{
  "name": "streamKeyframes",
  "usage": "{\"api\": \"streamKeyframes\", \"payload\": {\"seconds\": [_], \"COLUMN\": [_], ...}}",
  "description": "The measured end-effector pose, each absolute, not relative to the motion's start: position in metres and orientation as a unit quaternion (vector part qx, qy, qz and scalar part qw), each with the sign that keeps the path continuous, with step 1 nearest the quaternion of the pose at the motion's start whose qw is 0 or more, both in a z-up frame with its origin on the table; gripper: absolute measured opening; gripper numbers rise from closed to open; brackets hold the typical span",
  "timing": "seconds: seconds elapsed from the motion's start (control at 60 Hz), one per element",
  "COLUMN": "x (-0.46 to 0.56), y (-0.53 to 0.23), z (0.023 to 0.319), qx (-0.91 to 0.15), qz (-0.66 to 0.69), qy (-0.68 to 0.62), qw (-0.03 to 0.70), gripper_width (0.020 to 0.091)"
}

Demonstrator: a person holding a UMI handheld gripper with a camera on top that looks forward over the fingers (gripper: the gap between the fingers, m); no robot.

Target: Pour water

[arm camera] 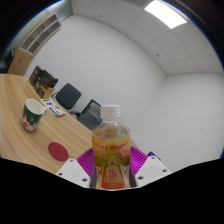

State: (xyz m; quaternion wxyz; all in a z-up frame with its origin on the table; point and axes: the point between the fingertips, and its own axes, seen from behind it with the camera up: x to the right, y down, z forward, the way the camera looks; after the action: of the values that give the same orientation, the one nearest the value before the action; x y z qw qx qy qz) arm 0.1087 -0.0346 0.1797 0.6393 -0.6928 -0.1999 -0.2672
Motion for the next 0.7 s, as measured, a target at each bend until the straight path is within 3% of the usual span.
{"api": "streamKeyframes", "payload": {"seconds": [0.083,0.15,0.45,0.7], "x": [0.057,0.016,-0.070,-0.073], "y": [-0.006,0.015,0.055,0.058], "z": [0.217,0.227,0.185,0.191], "qx": [-0.637,-0.587,-0.330,-0.333], "qz": [-0.352,-0.419,-0.620,-0.612], "qy": [-0.285,-0.355,-0.608,-0.608], "qw": [0.624,0.595,0.370,0.379], "gripper_width": [0.0453,0.0451,0.0452,0.0451]}}
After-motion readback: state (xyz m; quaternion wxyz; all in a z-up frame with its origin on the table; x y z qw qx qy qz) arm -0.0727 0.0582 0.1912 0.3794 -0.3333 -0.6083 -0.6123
